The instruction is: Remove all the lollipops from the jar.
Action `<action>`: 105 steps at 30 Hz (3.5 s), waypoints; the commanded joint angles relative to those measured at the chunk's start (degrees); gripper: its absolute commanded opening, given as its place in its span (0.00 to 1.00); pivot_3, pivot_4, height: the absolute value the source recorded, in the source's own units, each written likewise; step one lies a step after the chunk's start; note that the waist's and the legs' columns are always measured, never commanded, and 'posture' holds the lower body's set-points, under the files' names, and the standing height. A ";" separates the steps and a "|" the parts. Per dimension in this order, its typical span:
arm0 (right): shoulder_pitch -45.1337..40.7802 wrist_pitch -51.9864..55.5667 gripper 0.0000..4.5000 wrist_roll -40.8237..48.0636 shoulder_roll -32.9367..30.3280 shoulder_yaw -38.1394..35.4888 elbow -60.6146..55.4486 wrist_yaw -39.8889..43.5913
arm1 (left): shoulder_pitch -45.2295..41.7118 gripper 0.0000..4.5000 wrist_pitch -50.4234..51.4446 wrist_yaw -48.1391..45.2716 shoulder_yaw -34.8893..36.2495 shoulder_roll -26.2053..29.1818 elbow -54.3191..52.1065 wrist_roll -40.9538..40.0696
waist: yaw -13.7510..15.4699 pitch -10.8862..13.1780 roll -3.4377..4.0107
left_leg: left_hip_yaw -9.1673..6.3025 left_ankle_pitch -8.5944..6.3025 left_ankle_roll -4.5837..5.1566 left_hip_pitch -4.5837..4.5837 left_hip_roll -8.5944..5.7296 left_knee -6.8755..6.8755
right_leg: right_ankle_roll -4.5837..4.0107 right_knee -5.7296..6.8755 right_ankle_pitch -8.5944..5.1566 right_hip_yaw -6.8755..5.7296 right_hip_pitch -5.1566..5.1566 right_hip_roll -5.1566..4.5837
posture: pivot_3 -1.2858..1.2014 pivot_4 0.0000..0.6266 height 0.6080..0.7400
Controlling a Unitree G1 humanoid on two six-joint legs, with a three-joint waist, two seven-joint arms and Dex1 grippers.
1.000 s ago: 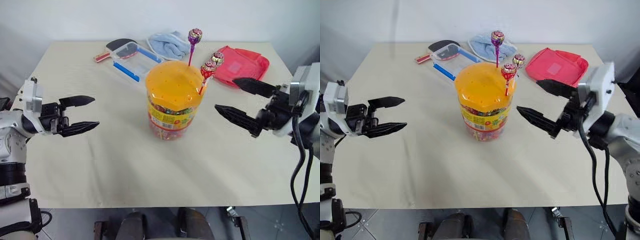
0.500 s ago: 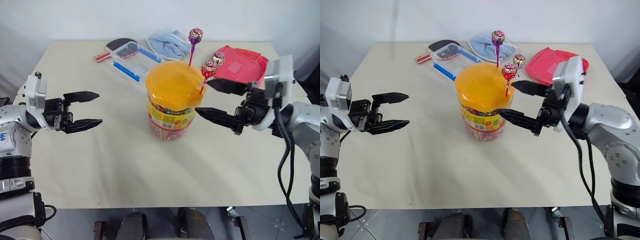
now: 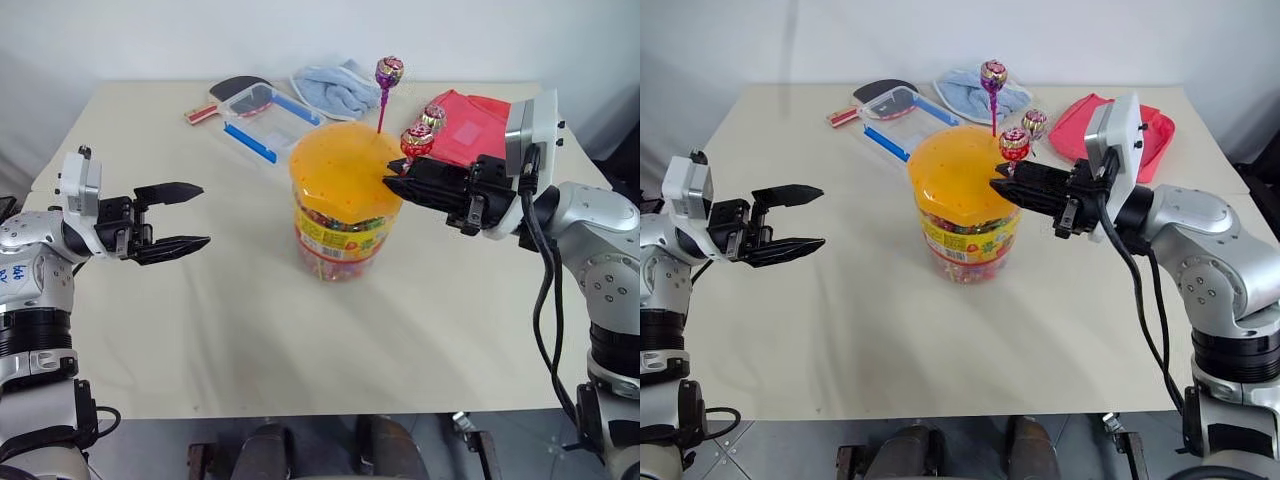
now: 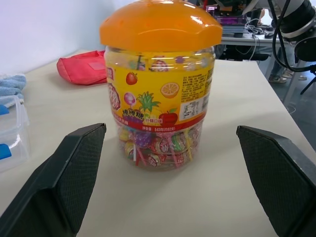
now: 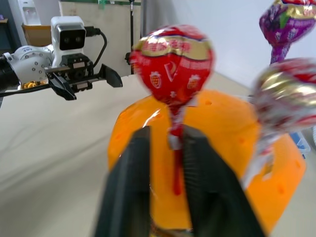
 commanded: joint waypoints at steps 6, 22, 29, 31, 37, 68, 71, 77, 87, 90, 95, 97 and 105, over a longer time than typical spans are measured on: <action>-6.50 -0.16 0.00 0.65 0.51 -1.41 -0.04 0.73 | -2.64 1.00 -1.72 -3.17 -0.16 0.07 1.32 -0.58 | -0.62 0.00 0.00 | 0.00 0.00 0.00 0.01 0.00 0.00 | 0.00 0.04 0.00 0.01 -0.01 0.00 | 0.52 0.24 1.00; -6.01 18.32 0.00 16.83 -17.12 -21.81 -5.63 -12.41 | -1.95 1.00 -0.18 -5.88 -0.06 1.86 0.79 -2.68 | -0.43 -0.03 -0.05 | 0.04 -0.03 0.05 -0.02 -0.02 0.04 | 0.01 0.09 0.00 0.02 -0.04 -0.03 | 0.52 0.24 1.00; 13.65 20.72 0.00 13.18 -19.10 -32.38 -3.15 -12.52 | -3.27 1.00 0.21 -5.99 -1.45 0.45 0.63 -3.10 | -0.28 -0.07 -0.12 | 0.14 -0.03 0.06 0.03 -0.01 0.05 | 0.05 0.10 0.03 0.10 -0.03 -0.03 | 0.52 0.24 1.00; 21.44 21.75 0.00 10.67 -18.39 -31.84 -2.24 -12.25 | -3.45 1.00 0.42 -6.20 -1.92 0.23 0.34 -3.40 | -0.29 -0.07 -0.12 | 0.18 -0.03 0.06 0.03 -0.02 0.05 | 0.06 0.10 0.04 0.15 -0.05 -0.03 | 0.52 0.24 1.00; 33.96 18.83 0.00 -3.75 -13.31 -19.49 5.35 -18.70 | -2.03 1.00 1.66 -6.53 -2.62 1.29 -2.34 -5.05 | -0.38 -0.18 -0.30 | 0.19 -0.03 0.07 0.06 -0.03 0.07 | 0.09 0.11 0.05 0.18 -0.02 -0.03 | 0.52 0.24 1.00; 19.65 22.35 0.99 5.37 -11.53 -23.96 -5.93 -12.32 | -1.14 1.00 2.57 -4.65 -1.48 2.58 -4.76 -5.36 | -0.58 -0.12 -0.15 | 0.22 -0.05 0.14 0.09 0.00 0.38 | 0.14 0.33 0.08 0.42 -0.03 0.00 | 0.52 0.24 1.00; 9.64 18.11 0.99 4.00 -8.64 -17.79 -2.39 -11.65 | -2.54 1.00 2.02 -4.49 -2.05 1.68 -3.94 -5.11 | -0.57 -0.12 -0.15 | 0.21 -0.05 0.14 0.07 -0.01 0.37 | 0.14 0.33 0.08 0.40 -0.04 0.00 | 0.52 0.24 1.00; -4.41 11.95 0.99 0.52 -3.96 -6.58 5.89 -4.42 | -3.16 1.00 1.55 -4.30 -2.00 1.39 -3.96 -5.12 | -0.66 -0.12 -0.15 | 0.26 -0.06 0.15 0.00 -0.02 0.42 | 0.14 0.39 0.09 0.42 -0.14 0.00 | 0.52 0.24 1.00; -9.87 7.56 0.79 -2.51 -1.12 -1.40 11.76 3.32 | 0.12 1.00 2.01 -2.80 0.17 2.33 -7.39 -5.96 | -0.68 -0.11 -0.15 | 0.26 -0.16 0.29 -0.16 -0.04 0.61 | 0.16 0.36 0.09 0.38 -0.16 -0.03 | 0.52 0.24 1.00; -11.10 6.91 0.56 -3.37 -0.75 -1.42 12.79 3.76 | 0.76 1.00 2.11 -2.57 0.57 2.37 -7.99 -5.98 | -0.65 -0.11 -0.15 | 0.27 -0.16 0.29 -0.16 -0.04 0.61 | 0.16 0.37 0.09 0.38 -0.17 -0.03 | 0.52 0.24 1.00; -13.74 6.07 0.16 -4.35 -0.36 -1.56 13.69 4.21 | 0.83 1.00 1.95 -2.59 0.68 2.20 -7.98 -5.90 | -0.69 -0.11 -0.15 | 0.26 -0.17 0.28 -0.16 -0.03 0.62 | 0.16 0.37 0.09 0.38 -0.17 -0.03 | 0.52 0.24 1.00; -14.64 5.78 0.02 -4.52 -0.22 -1.63 13.91 4.15 | 0.74 1.00 1.87 -2.71 0.63 2.12 -7.84 -5.86 | -0.70 -0.11 -0.15 | 0.27 -0.17 0.28 -0.16 -0.03 0.62 | 0.16 0.38 0.09 0.39 -0.17 -0.03 | 0.52 0.24 1.00; -21.18 4.73 0.01 -6.40 -2.29 -4.31 16.21 2.32 | -1.17 1.00 1.17 -3.65 -0.15 1.79 -5.77 -5.31 | -0.67 -0.11 -0.15 | 0.28 -0.17 0.28 -0.17 -0.03 0.62 | 0.16 0.40 0.09 0.40 -0.21 -0.03 | 0.52 0.24 1.00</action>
